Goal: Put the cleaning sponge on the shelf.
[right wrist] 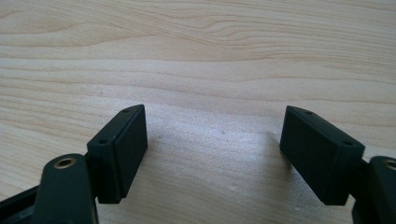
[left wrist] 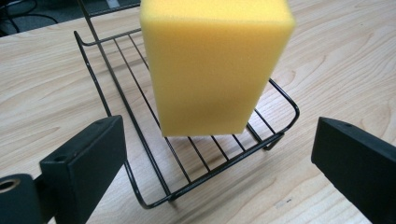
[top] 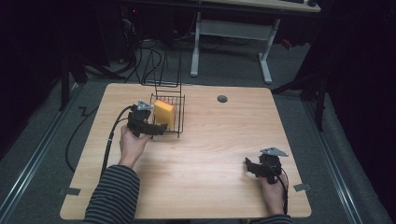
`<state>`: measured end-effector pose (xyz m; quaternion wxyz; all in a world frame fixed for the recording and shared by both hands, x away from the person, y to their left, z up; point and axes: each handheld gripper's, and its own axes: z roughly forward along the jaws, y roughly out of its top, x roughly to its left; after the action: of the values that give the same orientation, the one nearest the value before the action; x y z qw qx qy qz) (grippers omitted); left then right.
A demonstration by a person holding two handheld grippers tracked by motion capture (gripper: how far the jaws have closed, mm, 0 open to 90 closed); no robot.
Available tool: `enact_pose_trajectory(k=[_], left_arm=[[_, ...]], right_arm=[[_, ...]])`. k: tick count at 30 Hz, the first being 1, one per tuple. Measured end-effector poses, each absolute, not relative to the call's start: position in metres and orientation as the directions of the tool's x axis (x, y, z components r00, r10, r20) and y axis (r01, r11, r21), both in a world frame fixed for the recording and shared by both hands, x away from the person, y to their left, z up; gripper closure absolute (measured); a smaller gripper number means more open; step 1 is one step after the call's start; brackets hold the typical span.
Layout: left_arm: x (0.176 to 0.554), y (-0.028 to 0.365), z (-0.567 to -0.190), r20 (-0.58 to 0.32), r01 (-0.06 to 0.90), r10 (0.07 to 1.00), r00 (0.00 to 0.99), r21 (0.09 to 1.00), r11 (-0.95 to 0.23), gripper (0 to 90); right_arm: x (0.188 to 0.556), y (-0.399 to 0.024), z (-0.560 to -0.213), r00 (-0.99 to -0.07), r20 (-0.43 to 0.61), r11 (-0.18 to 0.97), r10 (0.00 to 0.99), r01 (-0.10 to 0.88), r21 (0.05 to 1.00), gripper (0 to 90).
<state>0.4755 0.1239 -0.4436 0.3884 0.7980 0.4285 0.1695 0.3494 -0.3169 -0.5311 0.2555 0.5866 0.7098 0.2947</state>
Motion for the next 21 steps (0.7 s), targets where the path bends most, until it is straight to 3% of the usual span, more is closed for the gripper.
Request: enact_pose_trajectory(k=[21], left_arm=[[0.455,0.149,-0.433,-0.064,0.531,0.819,0.57,0.79,-0.308,9.2]], right_arm=[[0.349,-0.317,-0.531,-0.181,-0.016,0.138,0.983,0.682,0.718,23.5]])
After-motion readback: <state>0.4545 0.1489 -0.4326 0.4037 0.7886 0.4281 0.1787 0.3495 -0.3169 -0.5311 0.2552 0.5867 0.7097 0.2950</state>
